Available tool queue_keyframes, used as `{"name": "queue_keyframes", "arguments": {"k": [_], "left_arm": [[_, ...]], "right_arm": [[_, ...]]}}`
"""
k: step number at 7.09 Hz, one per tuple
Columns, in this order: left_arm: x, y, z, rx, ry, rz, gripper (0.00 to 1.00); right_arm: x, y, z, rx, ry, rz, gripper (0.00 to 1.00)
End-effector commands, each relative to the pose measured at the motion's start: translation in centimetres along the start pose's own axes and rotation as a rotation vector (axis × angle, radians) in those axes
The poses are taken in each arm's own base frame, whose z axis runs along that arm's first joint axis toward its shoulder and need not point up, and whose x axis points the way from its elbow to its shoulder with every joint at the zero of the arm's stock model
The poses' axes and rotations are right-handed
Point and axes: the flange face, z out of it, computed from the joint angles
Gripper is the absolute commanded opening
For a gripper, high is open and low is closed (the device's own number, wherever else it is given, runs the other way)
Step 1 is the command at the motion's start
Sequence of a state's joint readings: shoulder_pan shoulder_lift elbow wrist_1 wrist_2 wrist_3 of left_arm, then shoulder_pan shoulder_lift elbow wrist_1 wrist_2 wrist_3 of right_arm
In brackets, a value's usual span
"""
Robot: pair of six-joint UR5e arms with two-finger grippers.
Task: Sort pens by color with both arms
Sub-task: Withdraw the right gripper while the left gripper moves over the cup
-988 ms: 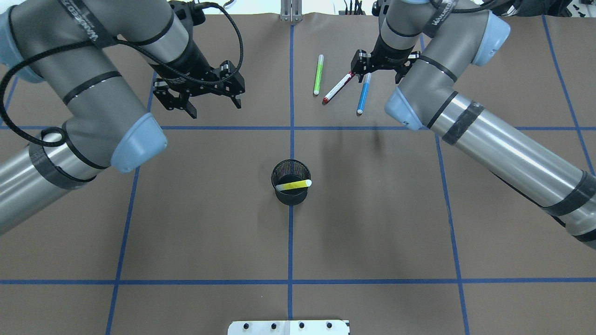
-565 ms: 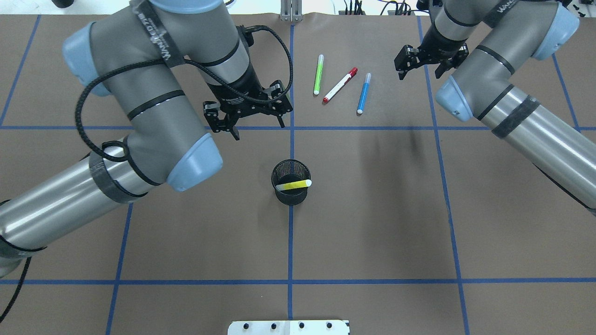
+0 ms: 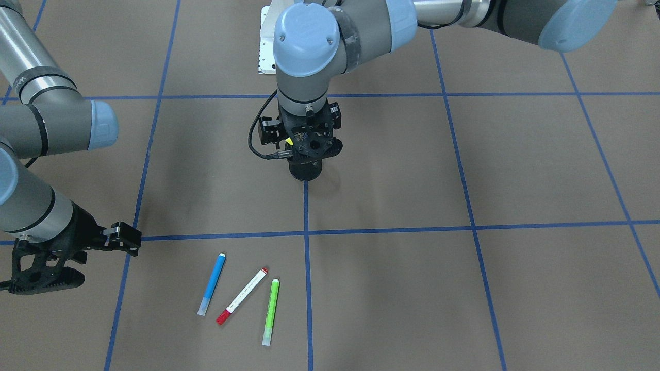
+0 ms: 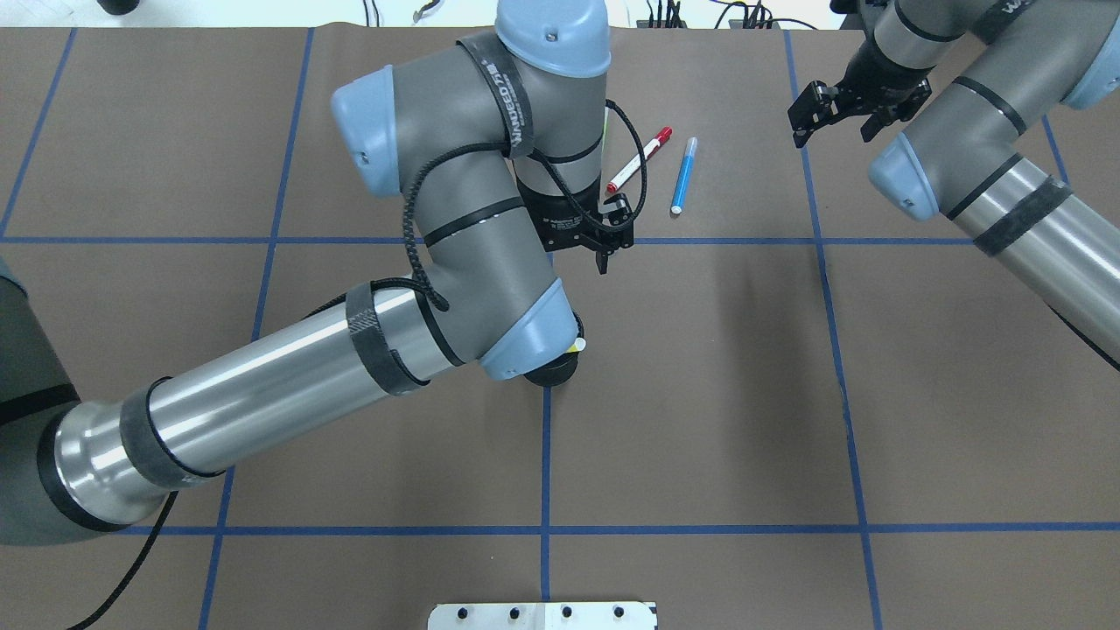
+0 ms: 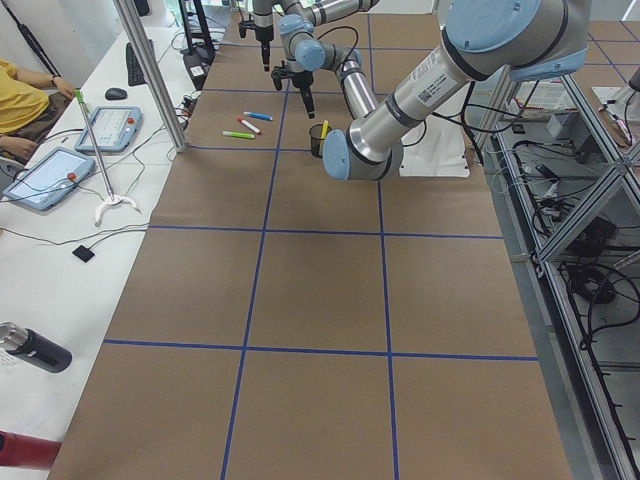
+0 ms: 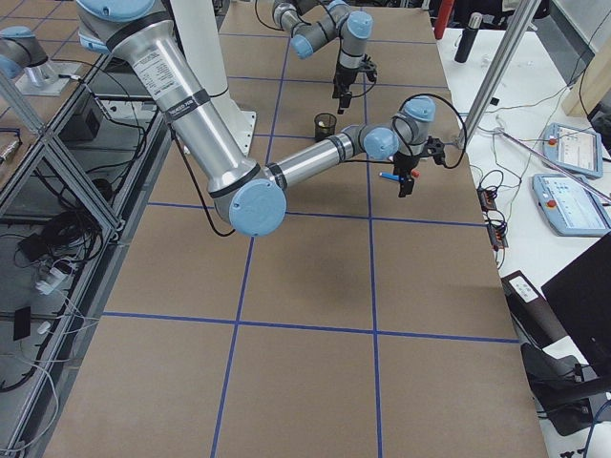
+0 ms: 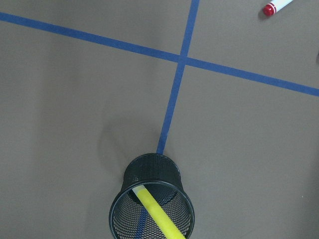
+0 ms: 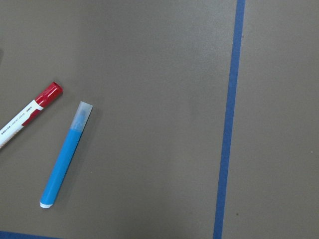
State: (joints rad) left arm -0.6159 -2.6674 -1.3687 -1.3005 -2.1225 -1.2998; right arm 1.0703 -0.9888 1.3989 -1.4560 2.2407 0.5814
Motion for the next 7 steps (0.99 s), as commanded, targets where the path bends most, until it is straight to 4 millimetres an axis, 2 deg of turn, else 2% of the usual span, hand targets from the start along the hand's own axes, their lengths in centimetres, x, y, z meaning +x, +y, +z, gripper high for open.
{"name": "queue_keyframes", "arguments": {"k": [1, 3, 5, 7], "left_arm": [[1.1, 1.4, 3.9, 0.014, -0.066, 0.021, 0.98], [1.6, 2.9, 5.1, 0.014, -0.079, 0.042, 0.82], [1.9, 4.0, 5.8, 0.003, -0.083, 0.055, 0.57], [2.2, 4.7, 6.1, -0.006, -0.083, 0.061, 0.52]], "right_arm": [[1.6, 0.4, -0.6, -0.012, -0.025, -0.003, 0.99], [1.8, 0.4, -0.5, -0.014, -0.024, -0.001, 0.99], [1.8, 0.5, -0.5, -0.013, -0.023, -0.001, 0.99], [1.8, 0.5, -0.3, -0.015, -0.021, -0.001, 0.99]]}}
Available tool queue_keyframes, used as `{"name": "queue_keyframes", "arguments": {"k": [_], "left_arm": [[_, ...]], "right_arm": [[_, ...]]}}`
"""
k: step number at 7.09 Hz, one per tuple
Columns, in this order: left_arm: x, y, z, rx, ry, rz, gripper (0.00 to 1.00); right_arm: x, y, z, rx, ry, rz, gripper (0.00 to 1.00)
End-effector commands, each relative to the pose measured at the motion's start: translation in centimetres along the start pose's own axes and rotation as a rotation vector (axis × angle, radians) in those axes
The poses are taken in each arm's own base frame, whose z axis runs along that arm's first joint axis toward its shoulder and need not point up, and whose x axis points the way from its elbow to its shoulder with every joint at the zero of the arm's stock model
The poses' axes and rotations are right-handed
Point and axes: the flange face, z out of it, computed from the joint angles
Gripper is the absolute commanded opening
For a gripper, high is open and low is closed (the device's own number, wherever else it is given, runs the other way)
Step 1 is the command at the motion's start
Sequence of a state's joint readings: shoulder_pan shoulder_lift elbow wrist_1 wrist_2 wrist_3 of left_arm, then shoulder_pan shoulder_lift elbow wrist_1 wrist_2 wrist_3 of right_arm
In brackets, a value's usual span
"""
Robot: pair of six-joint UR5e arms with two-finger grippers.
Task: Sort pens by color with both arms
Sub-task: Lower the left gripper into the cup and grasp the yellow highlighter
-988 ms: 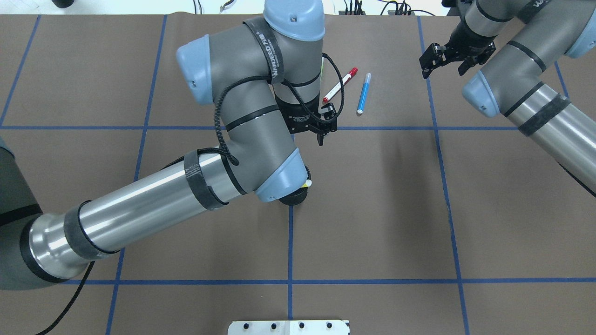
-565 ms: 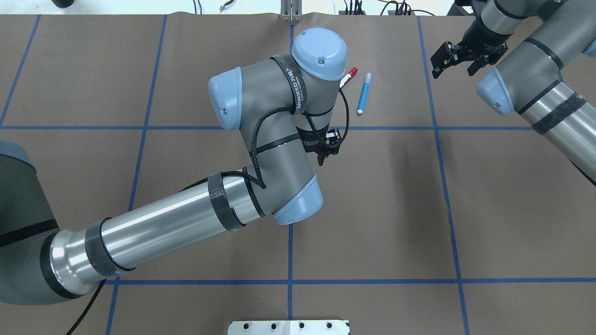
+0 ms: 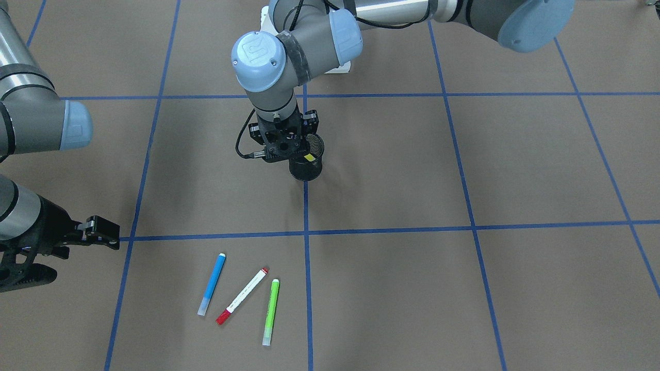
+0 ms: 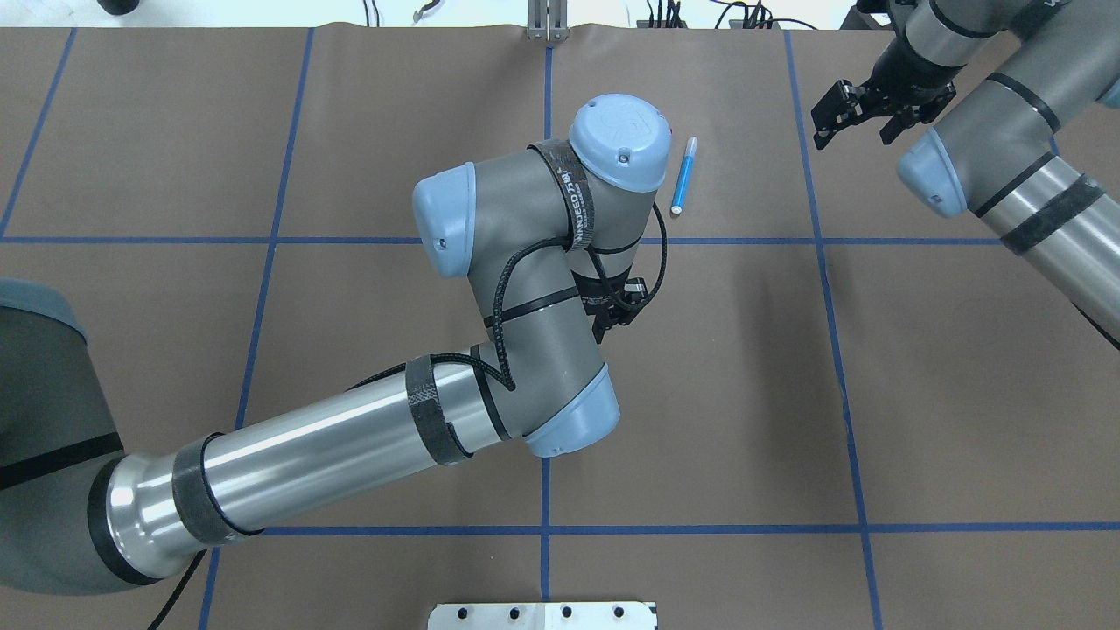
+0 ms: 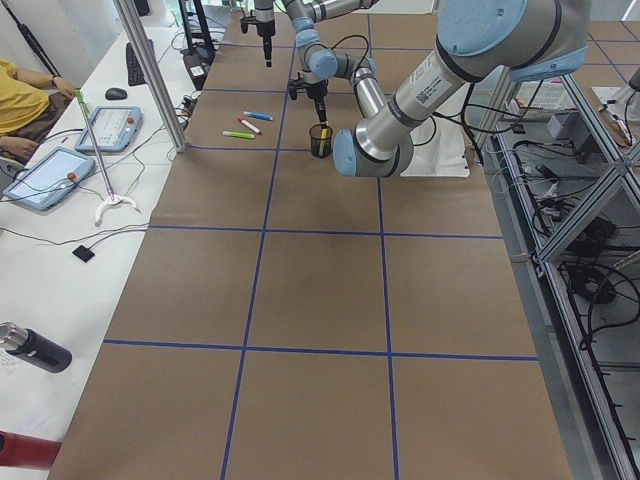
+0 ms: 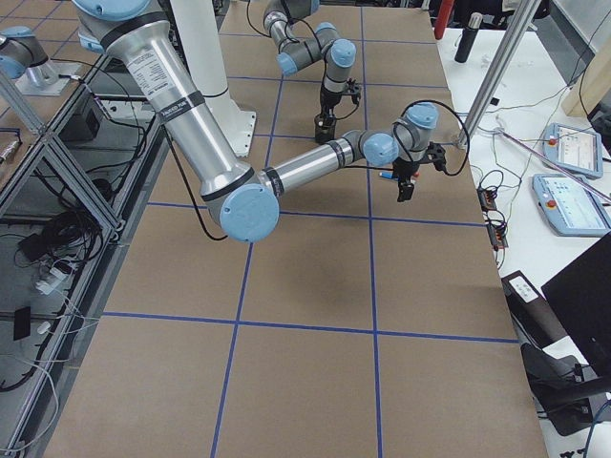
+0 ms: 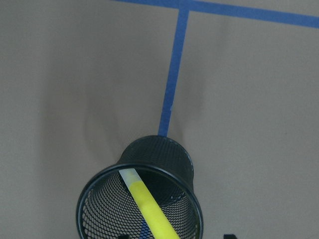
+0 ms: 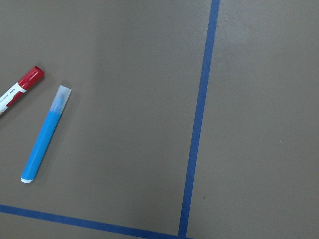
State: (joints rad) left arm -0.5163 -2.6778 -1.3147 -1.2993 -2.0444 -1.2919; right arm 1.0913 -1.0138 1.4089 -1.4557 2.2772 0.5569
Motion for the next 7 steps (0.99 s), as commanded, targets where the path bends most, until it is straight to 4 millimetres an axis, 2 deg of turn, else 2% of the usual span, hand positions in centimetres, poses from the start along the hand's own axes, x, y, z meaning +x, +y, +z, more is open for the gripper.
{"name": "queue_keyframes", "arguments": {"k": [1, 5, 7], "left_arm": [[0.24, 0.54, 0.3, -0.006, -0.001, 0.005, 0.48], [0.18, 0.49, 0.14, -0.003, -0.001, 0.006, 0.25], [0.12, 0.56, 0.05, -0.003, 0.0, 0.007, 0.21]], "right_arm": [[-0.08, -0.03, 0.01, 0.0, 0.0, -0.001, 0.99], [-0.22, -0.07, -0.11, 0.002, -0.001, -0.003, 0.99], [-0.22, -0.07, -0.11, 0.002, -0.001, -0.003, 0.99]]}}
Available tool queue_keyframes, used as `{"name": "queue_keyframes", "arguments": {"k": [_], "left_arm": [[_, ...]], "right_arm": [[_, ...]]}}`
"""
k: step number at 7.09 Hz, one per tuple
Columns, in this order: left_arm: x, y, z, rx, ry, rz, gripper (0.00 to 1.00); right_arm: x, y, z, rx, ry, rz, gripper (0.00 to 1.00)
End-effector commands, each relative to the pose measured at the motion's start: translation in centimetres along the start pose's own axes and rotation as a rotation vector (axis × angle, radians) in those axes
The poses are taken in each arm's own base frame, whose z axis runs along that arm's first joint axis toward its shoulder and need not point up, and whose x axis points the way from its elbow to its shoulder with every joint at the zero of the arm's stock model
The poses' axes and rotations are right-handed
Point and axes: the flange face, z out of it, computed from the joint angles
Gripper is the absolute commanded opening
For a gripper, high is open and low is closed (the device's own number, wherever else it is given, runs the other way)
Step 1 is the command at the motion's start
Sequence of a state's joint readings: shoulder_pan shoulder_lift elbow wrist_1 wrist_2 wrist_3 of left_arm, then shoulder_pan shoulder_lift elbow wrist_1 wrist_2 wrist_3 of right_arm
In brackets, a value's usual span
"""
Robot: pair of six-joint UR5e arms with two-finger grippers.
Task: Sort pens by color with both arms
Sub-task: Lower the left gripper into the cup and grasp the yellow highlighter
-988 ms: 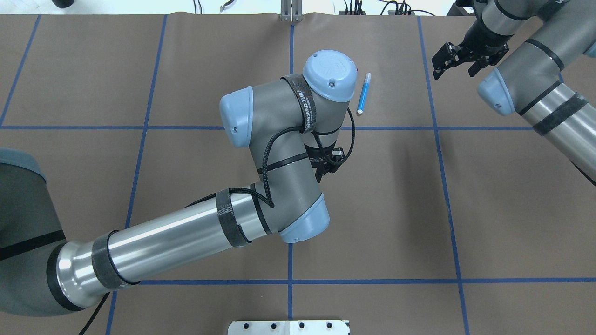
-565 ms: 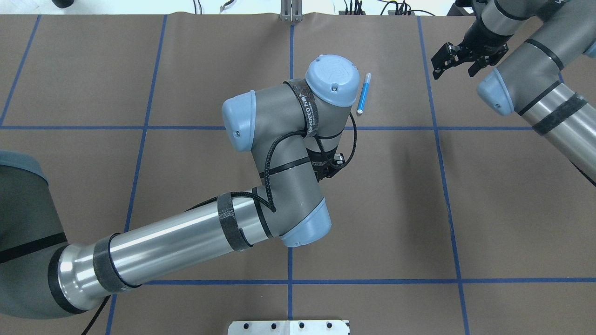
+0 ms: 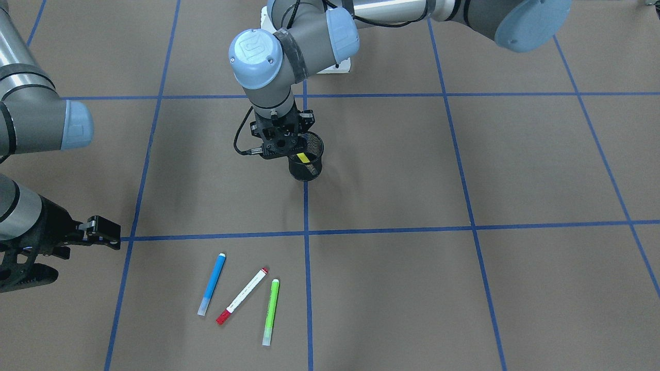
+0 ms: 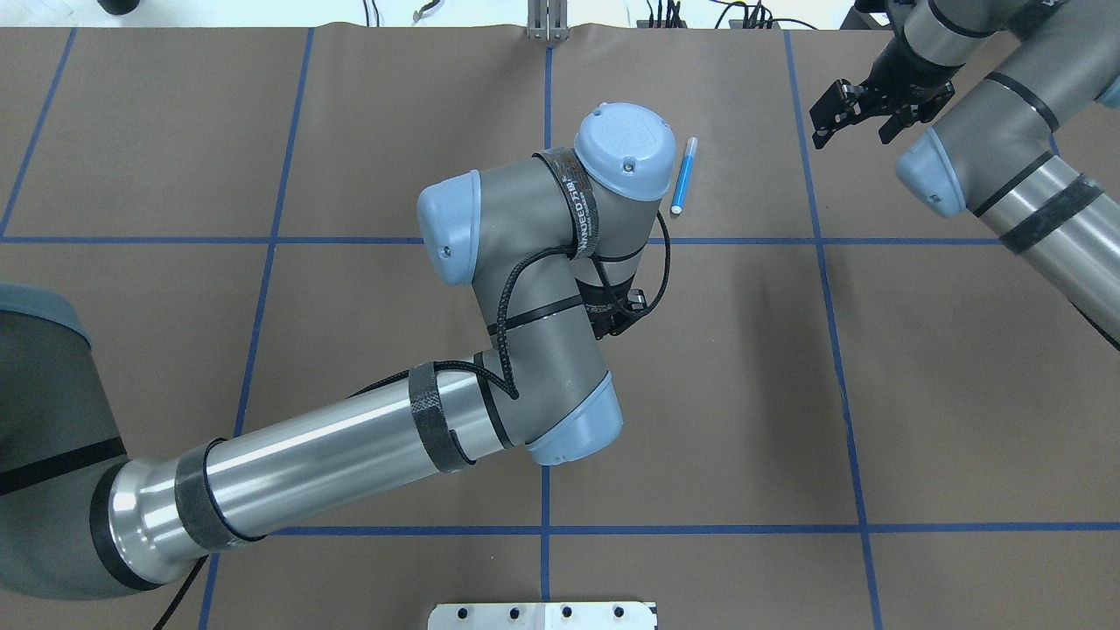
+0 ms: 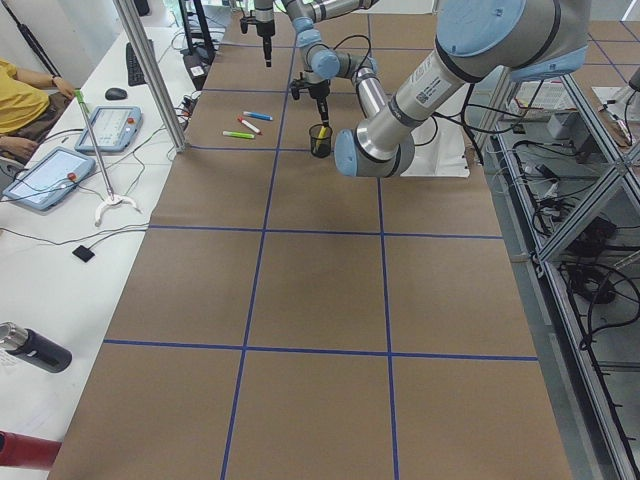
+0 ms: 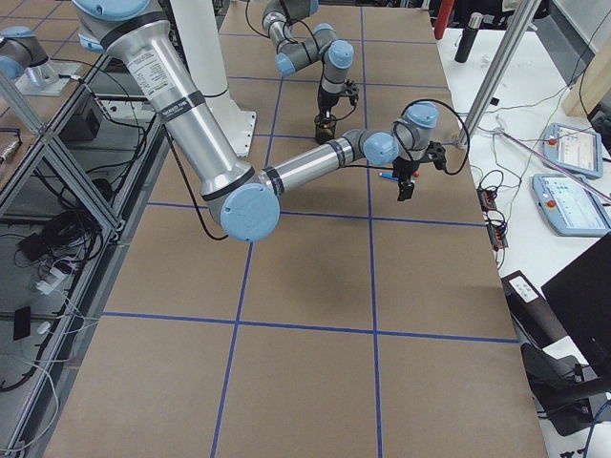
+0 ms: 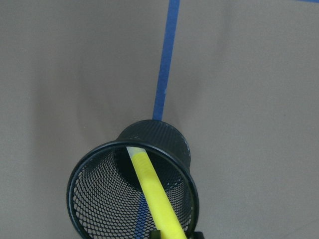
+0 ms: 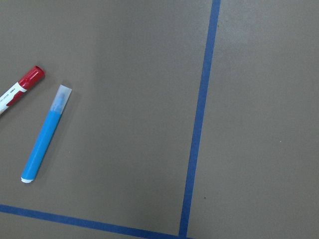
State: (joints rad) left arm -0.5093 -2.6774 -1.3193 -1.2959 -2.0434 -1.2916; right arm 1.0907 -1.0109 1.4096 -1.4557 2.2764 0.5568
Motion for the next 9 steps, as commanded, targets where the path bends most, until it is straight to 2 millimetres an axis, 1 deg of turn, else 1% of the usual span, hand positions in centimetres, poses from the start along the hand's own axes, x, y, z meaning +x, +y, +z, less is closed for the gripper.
{"name": "queue_keyframes", "arguments": {"k": [1, 2, 3, 4, 5, 6, 7, 8, 9], "left_arm": [[-0.1, 0.1, -0.4, 0.001, -0.001, -0.002, 0.2], [-0.4, 0.6, -1.2, -0.002, -0.01, -0.007, 0.16], [-0.8, 1.1, -2.5, 0.001, -0.006, -0.007, 0.11], [-1.2, 1.8, -3.7, 0.003, -0.003, -0.007, 0.04], [-1.9, 2.0, -5.5, 0.012, 0.007, -0.009, 0.0], [-2.8, 2.4, -7.6, 0.021, 0.012, 0.02, 0.0], [-4.6, 3.0, -10.5, 0.032, 0.016, 0.056, 0.0], [-7.6, 3.8, -12.4, 0.06, 0.058, 0.1, 0.0], [-10.5, 4.2, -13.9, 0.089, 0.098, 0.153, 0.0]], "right_arm": [[-0.1, 0.0, -0.1, 0.002, -0.001, -0.002, 0.99], [-0.2, 0.1, 0.0, 0.001, -0.001, -0.002, 0.99], [-0.2, 0.0, -0.2, 0.004, -0.003, -0.003, 0.99], [-0.3, 0.0, -0.1, 0.003, -0.003, -0.004, 0.99], [-0.3, -0.1, -0.2, 0.004, -0.003, -0.003, 0.99], [-0.4, 0.0, -0.2, 0.005, -0.002, -0.005, 0.99], [-0.3, 0.0, -0.2, 0.004, -0.001, -0.004, 0.99], [-0.3, 0.0, -0.2, 0.004, -0.001, -0.004, 0.99], [-0.4, 0.0, -0.2, 0.005, -0.002, -0.005, 0.99]]}}
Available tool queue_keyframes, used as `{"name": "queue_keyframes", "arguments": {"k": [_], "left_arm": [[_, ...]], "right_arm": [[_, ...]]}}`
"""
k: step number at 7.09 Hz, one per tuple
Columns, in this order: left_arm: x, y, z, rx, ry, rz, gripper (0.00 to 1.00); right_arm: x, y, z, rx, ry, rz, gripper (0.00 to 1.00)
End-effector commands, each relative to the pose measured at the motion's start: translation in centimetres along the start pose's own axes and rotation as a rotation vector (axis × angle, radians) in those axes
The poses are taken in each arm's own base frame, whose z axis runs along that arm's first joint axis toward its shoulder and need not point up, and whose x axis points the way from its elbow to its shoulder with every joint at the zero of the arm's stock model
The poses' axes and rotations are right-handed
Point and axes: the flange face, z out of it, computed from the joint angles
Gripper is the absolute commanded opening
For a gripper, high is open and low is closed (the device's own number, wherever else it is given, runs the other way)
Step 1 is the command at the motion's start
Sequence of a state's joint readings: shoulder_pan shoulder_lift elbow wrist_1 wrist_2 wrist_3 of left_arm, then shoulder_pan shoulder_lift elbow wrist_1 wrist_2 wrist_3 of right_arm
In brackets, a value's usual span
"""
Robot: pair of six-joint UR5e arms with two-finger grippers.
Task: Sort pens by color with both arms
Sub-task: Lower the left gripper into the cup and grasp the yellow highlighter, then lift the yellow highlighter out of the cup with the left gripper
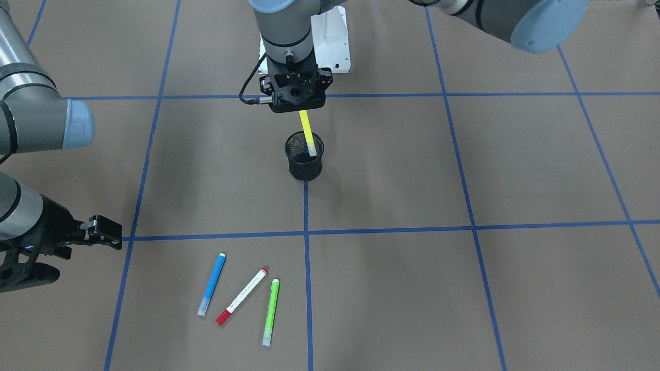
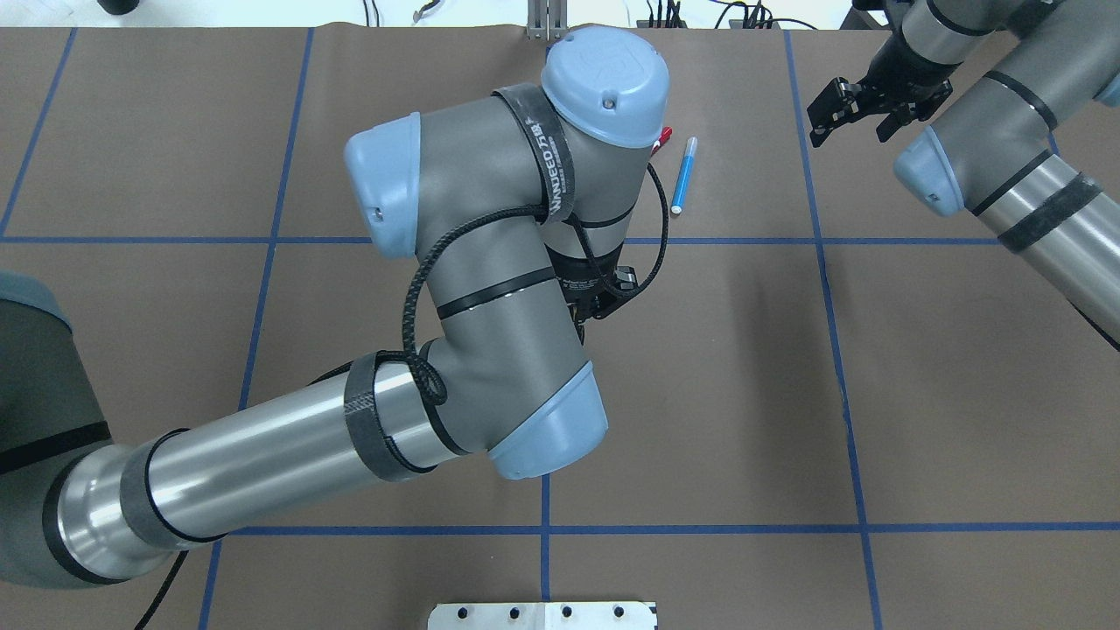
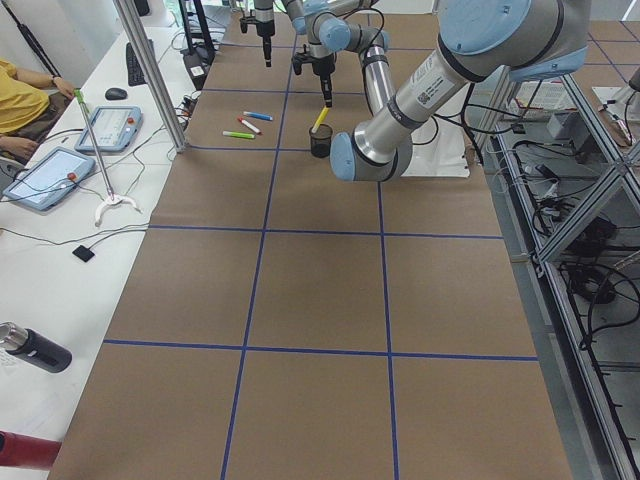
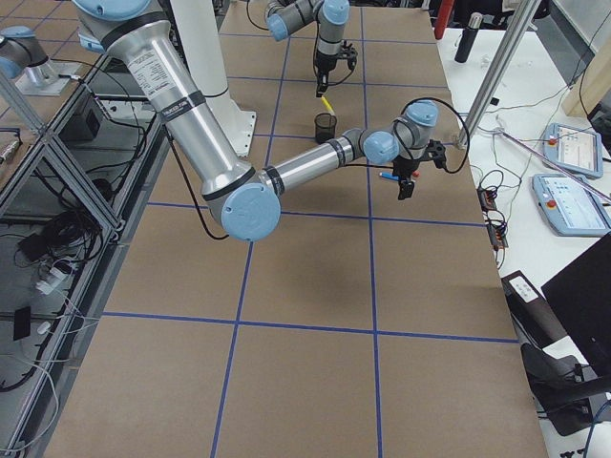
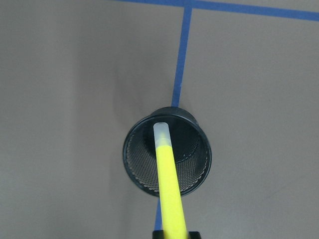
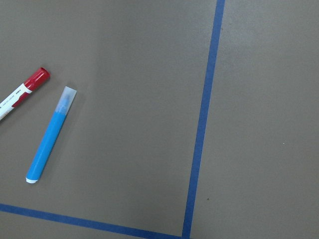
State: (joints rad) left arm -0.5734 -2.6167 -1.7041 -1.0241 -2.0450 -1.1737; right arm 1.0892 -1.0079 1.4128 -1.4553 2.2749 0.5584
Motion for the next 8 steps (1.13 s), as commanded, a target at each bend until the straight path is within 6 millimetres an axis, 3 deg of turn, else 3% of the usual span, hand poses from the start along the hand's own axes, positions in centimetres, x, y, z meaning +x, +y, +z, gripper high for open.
{"name": "queue_keyframes", "arguments": {"k": [1, 2, 3, 5, 6, 8], "left_arm": [[-3.9, 0.4, -3.3, 0.056, 0.06, 0.104, 0.0], [-4.2, -1.0, -4.5, 0.103, 0.109, 0.134, 0.0], [-5.2, -2.6, -3.7, 0.158, 0.18, 0.164, 0.0], [-6.0, -8.3, -0.4, 0.285, 0.23, 0.172, 0.0], [-5.7, -11.0, 2.3, 0.339, 0.227, 0.17, 0.0], [-4.6, -17.9, 9.8, 0.467, 0.235, 0.17, 0.0]], "right_arm": [[0.0, 0.0, 0.0, 0.001, 0.0, -0.001, 0.99], [0.0, 0.0, 0.0, 0.002, -0.001, -0.002, 0.99], [0.1, 0.0, 0.0, 0.002, 0.001, -0.001, 0.99], [0.1, 0.3, 0.6, -0.002, 0.008, -0.002, 0.99], [-0.1, 0.3, 0.8, -0.003, 0.008, -0.005, 0.99], [-0.3, 0.4, 1.1, -0.006, 0.008, -0.009, 0.99]]}}
